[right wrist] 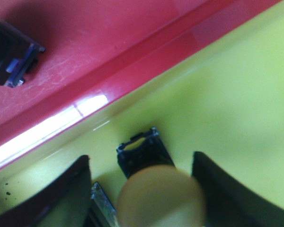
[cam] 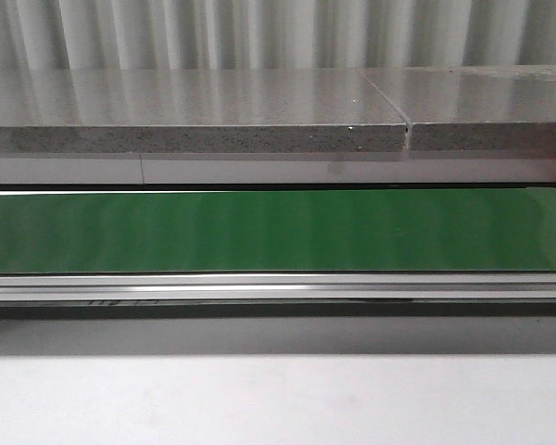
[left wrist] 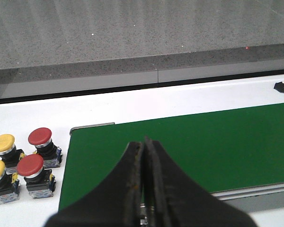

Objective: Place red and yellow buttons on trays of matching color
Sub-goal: 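Place the yellow button into the yellow tray and release it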

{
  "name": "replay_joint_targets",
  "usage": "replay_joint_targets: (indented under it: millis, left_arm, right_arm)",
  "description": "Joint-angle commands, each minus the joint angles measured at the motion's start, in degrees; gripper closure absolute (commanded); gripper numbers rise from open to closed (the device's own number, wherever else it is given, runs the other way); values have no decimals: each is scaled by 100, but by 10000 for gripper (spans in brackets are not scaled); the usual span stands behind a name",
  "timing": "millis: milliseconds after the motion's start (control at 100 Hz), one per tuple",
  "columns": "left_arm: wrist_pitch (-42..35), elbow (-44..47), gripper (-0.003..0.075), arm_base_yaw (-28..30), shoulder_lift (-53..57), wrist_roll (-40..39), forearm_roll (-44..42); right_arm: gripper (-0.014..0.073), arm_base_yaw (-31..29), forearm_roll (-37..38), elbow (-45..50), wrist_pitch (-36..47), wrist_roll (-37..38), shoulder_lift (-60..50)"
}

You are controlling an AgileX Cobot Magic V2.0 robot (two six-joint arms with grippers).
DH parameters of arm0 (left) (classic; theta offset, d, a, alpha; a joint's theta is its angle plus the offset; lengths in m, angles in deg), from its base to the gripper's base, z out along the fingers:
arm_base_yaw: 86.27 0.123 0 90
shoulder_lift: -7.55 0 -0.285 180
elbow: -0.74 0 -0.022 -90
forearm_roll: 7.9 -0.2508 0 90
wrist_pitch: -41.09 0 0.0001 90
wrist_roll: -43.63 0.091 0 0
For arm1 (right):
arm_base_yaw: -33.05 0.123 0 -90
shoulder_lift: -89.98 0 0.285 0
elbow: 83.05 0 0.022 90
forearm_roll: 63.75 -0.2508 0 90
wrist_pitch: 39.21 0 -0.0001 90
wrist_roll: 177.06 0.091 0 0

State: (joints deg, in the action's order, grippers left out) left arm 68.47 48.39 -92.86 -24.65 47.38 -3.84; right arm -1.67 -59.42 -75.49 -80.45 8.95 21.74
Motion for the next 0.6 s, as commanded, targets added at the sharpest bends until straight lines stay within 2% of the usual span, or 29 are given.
replay_joint_targets:
  millis: [0,390,590]
  left_arm:
    - [-474,-154,740,-37,-34,-5,55]
    - [-474,-154,740,-37,-34,-5,55]
    - [-474,-154,740,-37,-34,-5,55]
  right_arm:
    - [45,-36,60,-160,92,17,-295]
    - [45,0,14,-160,133,17,-1456]
    - [45,497,-81,-160,230,12,-2303]
